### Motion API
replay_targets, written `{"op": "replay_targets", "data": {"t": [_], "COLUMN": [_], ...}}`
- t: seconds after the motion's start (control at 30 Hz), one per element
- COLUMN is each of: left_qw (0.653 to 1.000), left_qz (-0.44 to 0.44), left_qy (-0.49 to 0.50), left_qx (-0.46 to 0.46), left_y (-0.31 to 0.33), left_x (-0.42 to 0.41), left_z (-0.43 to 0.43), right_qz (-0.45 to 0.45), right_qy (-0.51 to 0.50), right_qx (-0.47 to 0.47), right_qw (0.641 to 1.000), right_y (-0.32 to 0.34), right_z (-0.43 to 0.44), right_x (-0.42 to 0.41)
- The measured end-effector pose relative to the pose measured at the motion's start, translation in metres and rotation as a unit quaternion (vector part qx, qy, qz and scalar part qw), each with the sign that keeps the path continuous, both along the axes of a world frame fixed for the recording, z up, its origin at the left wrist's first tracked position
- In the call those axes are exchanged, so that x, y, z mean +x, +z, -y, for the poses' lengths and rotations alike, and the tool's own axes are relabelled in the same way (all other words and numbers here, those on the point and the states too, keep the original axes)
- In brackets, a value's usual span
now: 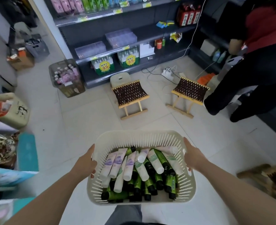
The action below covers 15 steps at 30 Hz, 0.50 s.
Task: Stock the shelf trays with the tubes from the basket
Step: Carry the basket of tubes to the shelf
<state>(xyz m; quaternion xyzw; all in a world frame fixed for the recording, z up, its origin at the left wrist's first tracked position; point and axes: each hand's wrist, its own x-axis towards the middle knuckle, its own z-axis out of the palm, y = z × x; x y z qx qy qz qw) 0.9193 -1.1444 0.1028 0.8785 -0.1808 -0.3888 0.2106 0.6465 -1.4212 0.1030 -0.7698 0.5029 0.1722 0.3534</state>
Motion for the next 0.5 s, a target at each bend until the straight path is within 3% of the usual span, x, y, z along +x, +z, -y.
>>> {"op": "replay_targets", "data": {"t": [0.2,0.5], "left_qw": [1.000,1.000], "left_qz": [-0.004,0.016], "left_qy": [-0.017,-0.007], "left_qx": [0.009,0.006], "left_y": [0.005,0.013], "left_x": [0.097,0.194], "left_z": [0.059,0.151], "right_qz": [0.021,0.067], "right_qy": [-0.040,-0.013], "right_qx": [0.026,0.033], "right_qw": [0.999,0.997], "right_y": [0.007,0.024], "right_z": [0.038,0.135], "right_x": [0.082,0.187]}}
